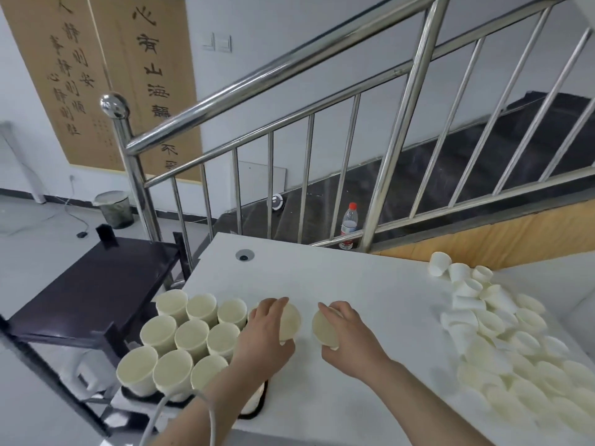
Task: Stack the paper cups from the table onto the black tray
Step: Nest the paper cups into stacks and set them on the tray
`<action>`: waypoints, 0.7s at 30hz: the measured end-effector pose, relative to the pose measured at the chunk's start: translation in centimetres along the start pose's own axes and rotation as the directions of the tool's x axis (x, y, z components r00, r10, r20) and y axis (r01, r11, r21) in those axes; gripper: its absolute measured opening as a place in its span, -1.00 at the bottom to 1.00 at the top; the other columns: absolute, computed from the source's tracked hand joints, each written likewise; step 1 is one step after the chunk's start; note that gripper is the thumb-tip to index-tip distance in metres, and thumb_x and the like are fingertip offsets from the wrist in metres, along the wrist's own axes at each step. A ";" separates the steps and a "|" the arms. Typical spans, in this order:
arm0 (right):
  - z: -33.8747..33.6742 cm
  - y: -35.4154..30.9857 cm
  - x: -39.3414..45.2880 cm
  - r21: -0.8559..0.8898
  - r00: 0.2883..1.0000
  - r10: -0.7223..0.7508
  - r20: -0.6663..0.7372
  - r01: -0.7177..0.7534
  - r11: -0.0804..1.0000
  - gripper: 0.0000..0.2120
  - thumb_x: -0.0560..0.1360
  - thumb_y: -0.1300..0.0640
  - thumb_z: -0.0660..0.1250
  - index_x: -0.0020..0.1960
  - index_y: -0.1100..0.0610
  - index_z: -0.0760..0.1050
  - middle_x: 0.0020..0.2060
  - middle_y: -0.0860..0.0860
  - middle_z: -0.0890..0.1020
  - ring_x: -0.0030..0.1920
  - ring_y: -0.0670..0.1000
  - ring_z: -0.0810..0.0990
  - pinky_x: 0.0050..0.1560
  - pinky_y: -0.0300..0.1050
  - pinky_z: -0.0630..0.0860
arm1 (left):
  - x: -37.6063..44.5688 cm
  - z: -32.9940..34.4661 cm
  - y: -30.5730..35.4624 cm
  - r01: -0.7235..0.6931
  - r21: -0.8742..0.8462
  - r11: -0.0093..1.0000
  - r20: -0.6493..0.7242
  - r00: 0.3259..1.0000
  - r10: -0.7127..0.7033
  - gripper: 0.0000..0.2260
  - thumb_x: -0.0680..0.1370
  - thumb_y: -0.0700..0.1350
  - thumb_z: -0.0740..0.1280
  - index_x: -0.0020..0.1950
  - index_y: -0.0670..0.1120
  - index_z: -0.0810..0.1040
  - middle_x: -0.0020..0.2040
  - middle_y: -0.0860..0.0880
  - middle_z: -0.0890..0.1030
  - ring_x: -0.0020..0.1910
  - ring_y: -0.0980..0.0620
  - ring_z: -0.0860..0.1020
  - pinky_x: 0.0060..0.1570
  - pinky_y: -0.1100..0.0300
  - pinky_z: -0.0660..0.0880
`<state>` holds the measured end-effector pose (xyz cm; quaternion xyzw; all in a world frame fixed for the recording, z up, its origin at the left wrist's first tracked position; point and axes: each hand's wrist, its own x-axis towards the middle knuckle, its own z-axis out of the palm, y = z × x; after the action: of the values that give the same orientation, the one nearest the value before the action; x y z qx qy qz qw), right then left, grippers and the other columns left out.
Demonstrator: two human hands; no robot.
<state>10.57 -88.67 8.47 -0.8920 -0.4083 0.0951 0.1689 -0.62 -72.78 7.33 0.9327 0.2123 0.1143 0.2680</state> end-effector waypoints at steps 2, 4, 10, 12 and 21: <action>0.7 -2.0 1.3 0.020 1.000 -0.009 0.006 0.009 1.000 -0.27 0.47 0.08 0.31 0.57 -0.04 0.08 0.40 -0.10 0.18 0.41 -0.06 0.23 0.20 -0.19 0.43 | 0.3 -1.4 -2.1 0.017 0.015 1.000 -0.013 1.000 -0.017 -0.33 0.46 -0.05 0.33 0.51 0.06 0.13 0.44 0.10 0.21 0.38 0.03 0.28 0.13 0.14 0.46; 2.4 -5.2 4.0 0.035 1.000 -0.007 0.012 0.007 0.999 -0.27 0.47 0.08 0.31 0.56 -0.05 0.08 0.40 -0.10 0.18 0.40 -0.07 0.23 0.19 -0.21 0.42 | 1.0 -3.8 -6.1 0.033 0.017 0.999 -0.017 0.999 -0.033 -0.34 0.47 -0.05 0.34 0.51 0.06 0.13 0.44 0.09 0.21 0.38 0.03 0.29 0.15 0.13 0.46; 5.2 -11.7 9.5 0.076 1.000 -0.009 0.017 0.007 0.997 -0.26 0.47 0.08 0.32 0.57 -0.03 0.07 0.38 -0.11 0.19 0.40 -0.08 0.24 0.20 -0.22 0.42 | 3.0 -8.6 -14.3 0.082 0.042 0.996 -0.051 0.996 -0.080 -0.34 0.48 -0.02 0.36 0.51 0.04 0.14 0.46 0.08 0.21 0.41 0.03 0.27 0.21 0.16 0.42; 6.3 -13.8 11.4 0.090 1.000 -0.005 0.021 0.003 0.996 -0.25 0.47 0.07 0.33 0.57 -0.02 0.07 0.38 -0.10 0.20 0.40 -0.07 0.25 0.21 -0.19 0.43 | 3.7 -9.9 -16.9 0.103 0.046 0.994 -0.057 0.993 -0.101 -0.35 0.48 -0.01 0.36 0.51 0.05 0.15 0.45 0.11 0.22 0.41 0.06 0.27 0.17 0.17 0.44; 9.5 -18.8 16.5 0.140 0.997 0.007 0.079 -0.018 0.990 -0.27 0.47 0.12 0.32 0.57 0.01 0.08 0.40 -0.08 0.20 0.41 -0.04 0.25 0.29 -0.17 0.38 | 6.3 -11.8 -22.8 0.156 0.050 0.986 -0.035 0.987 -0.154 -0.39 0.49 0.01 0.35 0.49 0.10 0.18 0.42 0.14 0.26 0.36 0.07 0.31 0.08 0.15 0.47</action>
<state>5.30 -62.54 6.29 -0.8760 -0.4012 0.1597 0.2148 -6.55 -47.06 5.29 0.9183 0.2914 0.1020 0.2479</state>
